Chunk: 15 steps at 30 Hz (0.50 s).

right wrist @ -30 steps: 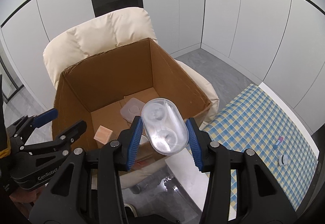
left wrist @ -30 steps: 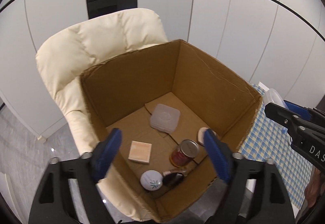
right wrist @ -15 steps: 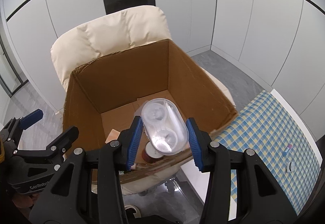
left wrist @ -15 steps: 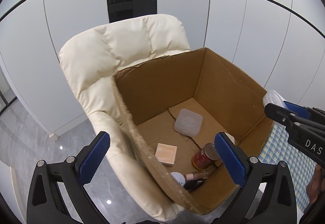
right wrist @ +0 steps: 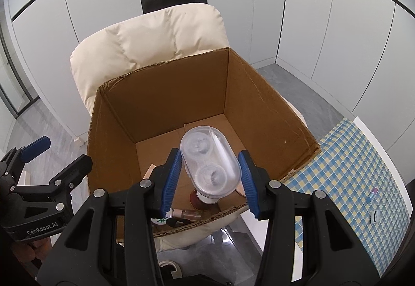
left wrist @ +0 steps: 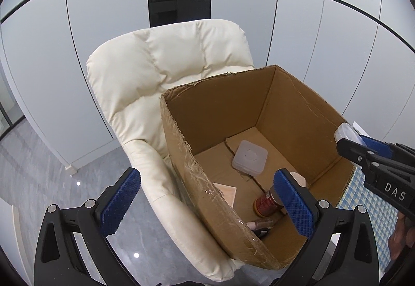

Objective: Organize objects
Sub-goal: 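Open the left tool over the box while the right tool releases the clear case, then move both open tools back over the checkered cloth toward the remaining cosmetics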

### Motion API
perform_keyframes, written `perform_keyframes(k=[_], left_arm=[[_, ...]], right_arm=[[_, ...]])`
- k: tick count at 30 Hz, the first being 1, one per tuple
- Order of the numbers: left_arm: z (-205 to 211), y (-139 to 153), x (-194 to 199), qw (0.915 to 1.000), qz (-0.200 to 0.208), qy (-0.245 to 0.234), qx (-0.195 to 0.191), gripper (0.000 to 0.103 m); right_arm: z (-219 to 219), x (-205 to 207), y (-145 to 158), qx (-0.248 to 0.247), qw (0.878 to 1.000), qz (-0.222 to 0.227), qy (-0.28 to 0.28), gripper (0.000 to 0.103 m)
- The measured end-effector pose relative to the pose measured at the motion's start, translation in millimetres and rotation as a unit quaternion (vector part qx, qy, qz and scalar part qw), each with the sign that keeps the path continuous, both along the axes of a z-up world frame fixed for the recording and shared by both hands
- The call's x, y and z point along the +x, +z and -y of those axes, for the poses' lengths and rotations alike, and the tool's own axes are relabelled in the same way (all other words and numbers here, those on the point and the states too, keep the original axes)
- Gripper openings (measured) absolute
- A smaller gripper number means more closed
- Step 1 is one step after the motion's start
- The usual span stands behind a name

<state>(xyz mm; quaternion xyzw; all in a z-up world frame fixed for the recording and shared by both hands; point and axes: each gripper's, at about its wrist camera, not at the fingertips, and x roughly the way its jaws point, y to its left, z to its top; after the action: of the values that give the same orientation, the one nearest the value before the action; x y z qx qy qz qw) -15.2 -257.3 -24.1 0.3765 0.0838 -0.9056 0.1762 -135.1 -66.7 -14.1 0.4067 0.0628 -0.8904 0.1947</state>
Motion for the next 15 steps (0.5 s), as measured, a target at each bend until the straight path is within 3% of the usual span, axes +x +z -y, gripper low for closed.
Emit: perform_keyframes(k=[4,15], left_arm=[[0,0,-1,1.0000,0.002,-0.001,0.001,0.103],[-8,0,-6,1.0000,0.001,-0.001,-0.006,0.103]], right_arm=[[-4,-1,2,-0.008,1.000,-0.004,-0.009,0.071],[-19,-2,6,-0.011,1.000,-0.013,-0.027,0.099]])
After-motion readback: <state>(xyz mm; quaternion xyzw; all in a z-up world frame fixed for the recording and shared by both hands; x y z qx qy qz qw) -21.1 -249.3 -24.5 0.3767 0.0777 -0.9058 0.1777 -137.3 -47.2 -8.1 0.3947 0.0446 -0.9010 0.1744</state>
